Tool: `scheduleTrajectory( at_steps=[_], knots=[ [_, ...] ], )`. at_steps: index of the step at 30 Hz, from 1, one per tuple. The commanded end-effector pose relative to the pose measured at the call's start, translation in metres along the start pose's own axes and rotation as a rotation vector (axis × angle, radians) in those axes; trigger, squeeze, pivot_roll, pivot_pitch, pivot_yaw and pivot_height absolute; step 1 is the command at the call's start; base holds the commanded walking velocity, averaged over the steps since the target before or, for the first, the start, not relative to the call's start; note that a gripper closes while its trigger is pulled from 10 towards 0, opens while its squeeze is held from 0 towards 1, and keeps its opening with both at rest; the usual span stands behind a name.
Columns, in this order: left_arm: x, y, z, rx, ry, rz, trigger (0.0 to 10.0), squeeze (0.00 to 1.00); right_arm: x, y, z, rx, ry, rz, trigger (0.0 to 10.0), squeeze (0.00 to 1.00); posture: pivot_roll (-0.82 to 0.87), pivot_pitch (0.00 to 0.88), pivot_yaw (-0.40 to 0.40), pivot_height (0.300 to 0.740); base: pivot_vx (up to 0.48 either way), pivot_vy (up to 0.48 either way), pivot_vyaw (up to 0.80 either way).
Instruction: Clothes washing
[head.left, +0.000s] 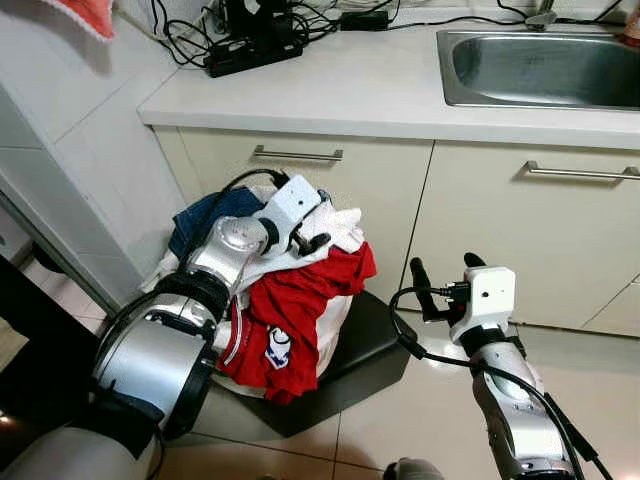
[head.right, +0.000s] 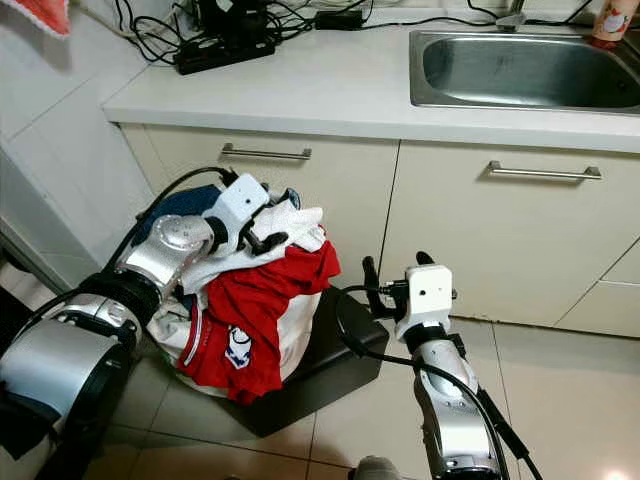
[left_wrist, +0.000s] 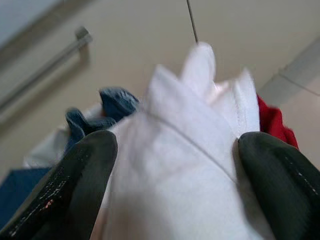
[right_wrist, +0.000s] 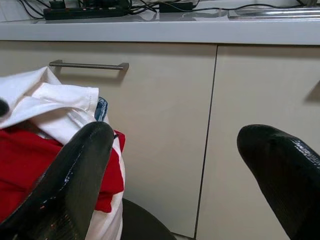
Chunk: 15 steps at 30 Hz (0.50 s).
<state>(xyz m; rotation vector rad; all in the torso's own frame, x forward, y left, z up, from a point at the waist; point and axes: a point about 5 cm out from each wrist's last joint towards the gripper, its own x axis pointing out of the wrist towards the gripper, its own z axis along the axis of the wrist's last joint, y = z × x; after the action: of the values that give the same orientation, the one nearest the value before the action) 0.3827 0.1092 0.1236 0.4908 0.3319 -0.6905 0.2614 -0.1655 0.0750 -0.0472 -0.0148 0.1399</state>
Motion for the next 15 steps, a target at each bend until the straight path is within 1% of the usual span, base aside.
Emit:
scheduleTrajectory(
  at_steps=[1, 2, 9, 10, 14, 15],
  knots=[
    [0.000, 0.001, -0.003, 0.007, 0.036, 0.007, 5.7, 0.00, 0.002, 0.001, 0.004, 0.010, -0.010, 0.009, 10.0, 0.00, -0.29, 0.000, 0.118, 0.740, 0.000, 0.000, 0.00],
    [0.001, 0.000, -0.004, -0.004, 0.041, 0.011, 0.0, 0.00, 0.002, 0.000, 0.004, 0.010, -0.009, 0.006, 10.0, 0.00, -0.29, 0.000, 0.118, 0.740, 0.000, 0.000, 0.00],
    [0.002, -0.005, -0.007, -0.024, 0.051, -0.009, 0.0, 0.00, 0.003, 0.000, 0.005, 0.008, -0.005, 0.004, 10.0, 0.00, -0.29, 0.000, 0.113, 0.740, 0.000, 0.000, 0.00],
    [0.003, -0.004, -0.004, -0.034, 0.027, 0.008, 0.0, 0.00, 0.003, 0.000, 0.005, 0.007, -0.004, 0.005, 10.0, 0.00, -0.29, 0.000, 0.112, 0.740, 0.000, 0.000, 0.00],
    [0.003, -0.003, -0.002, -0.035, 0.010, 0.026, 0.0, 0.00, 0.003, 0.000, 0.005, 0.006, -0.004, 0.006, 10.0, 0.00, -0.29, 0.000, 0.110, 0.740, 0.000, 0.000, 0.00],
    [0.003, -0.001, 0.005, -0.034, -0.032, 0.047, 0.0, 0.00, 0.003, 0.000, 0.005, 0.005, -0.003, 0.007, 10.0, 0.00, -0.29, 0.000, 0.110, 0.740, 0.000, 0.000, 0.00]
  ],
)
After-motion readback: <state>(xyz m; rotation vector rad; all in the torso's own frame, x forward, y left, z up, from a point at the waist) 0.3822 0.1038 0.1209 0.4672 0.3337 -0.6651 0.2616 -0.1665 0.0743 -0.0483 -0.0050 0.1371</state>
